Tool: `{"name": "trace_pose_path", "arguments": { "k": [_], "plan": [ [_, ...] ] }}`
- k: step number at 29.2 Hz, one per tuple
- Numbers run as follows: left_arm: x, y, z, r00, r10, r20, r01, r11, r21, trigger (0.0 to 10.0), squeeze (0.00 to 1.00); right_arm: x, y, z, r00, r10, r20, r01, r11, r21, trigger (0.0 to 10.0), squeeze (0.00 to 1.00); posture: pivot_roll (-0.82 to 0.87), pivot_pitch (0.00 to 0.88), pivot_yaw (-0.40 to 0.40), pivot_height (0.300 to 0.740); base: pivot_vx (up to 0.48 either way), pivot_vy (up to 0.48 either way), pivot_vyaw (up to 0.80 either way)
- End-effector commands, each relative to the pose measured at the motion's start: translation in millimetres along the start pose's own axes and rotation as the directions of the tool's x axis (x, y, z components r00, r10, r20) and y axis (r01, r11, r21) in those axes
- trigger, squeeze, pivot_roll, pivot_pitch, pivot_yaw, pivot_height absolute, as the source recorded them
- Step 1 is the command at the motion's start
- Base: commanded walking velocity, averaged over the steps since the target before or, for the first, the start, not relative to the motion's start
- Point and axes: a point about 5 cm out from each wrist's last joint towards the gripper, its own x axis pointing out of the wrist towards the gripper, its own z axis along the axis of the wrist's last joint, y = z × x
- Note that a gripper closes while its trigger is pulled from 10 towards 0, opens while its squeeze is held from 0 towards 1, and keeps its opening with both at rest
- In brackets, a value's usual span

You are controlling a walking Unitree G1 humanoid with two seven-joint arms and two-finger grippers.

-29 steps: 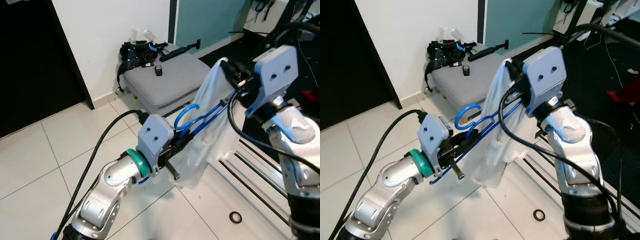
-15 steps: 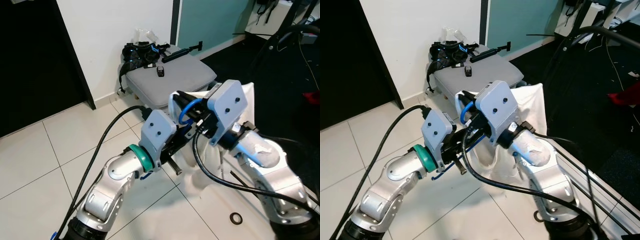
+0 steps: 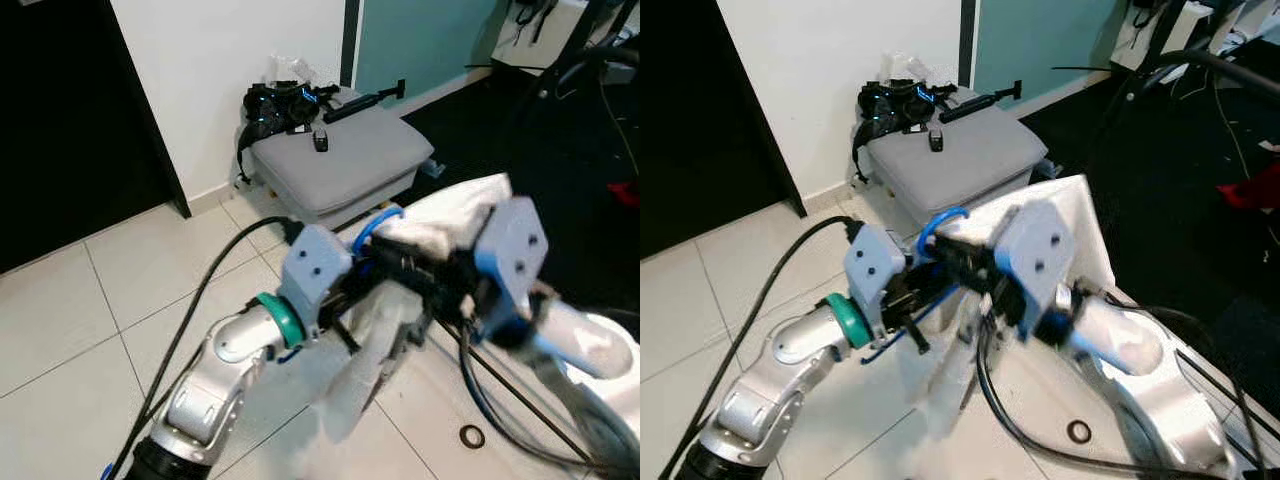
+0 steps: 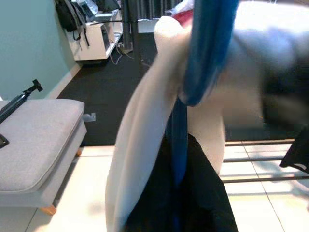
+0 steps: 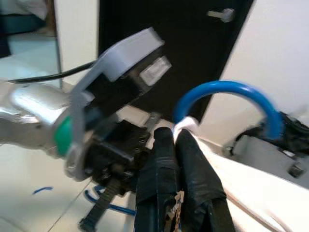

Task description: Hang hanger

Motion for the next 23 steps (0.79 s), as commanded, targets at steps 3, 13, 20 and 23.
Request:
{"name": "trace_pose_path", "arguments": {
  "k": [3, 13, 20, 23],
  "plan": [
    [-0.1, -3.5, 0.4, 1.0, -0.014, 0.017, 0.014, 1.0, 0.0, 10.0, 0.0, -8.1, -1.1, -13.1, 0.991, 0.022, -0.131, -0.035, 0.994, -0.099, 4.5, 0.0, -0.17, 0.203, 0.116, 0.74, 0.0, 0.0, 0.0],
    [-2.2, -9.3, -1.3, 0.999, -0.051, 0.013, 0.051, 0.999, 0.007, 10.0, 0.0, -30.4, -54.9, -21.4, 0.93, -0.257, -0.262, 0.158, 0.924, -0.347, 10.0, 1.0, -0.17, 0.199, 0.118, 0.74, 0.0, 0.0, 0.0],
    [-1.9, -12.1, -1.9, 0.998, -0.06, 0.012, 0.06, 0.998, 0.004, 10.0, 0.0, -31.0, -24.1, 12.9, 0.996, 0.084, -0.024, -0.084, 0.996, -0.017, 10.0, 0.0, -0.17, 0.2, 0.117, 0.74, 0.0, 0.0, 0.0],
    [1.6, -11.1, -1.9, 0.999, -0.049, 0.019, 0.049, 0.999, -0.002, 10.0, 0.0, -33.3, -26.0, 43.3, 0.963, 0.127, 0.238, -0.153, 0.984, 0.092, 10.0, 0.0, -0.18, 0.205, 0.114, 0.74, 0.0, 0.0, 0.0]
  ]
}}
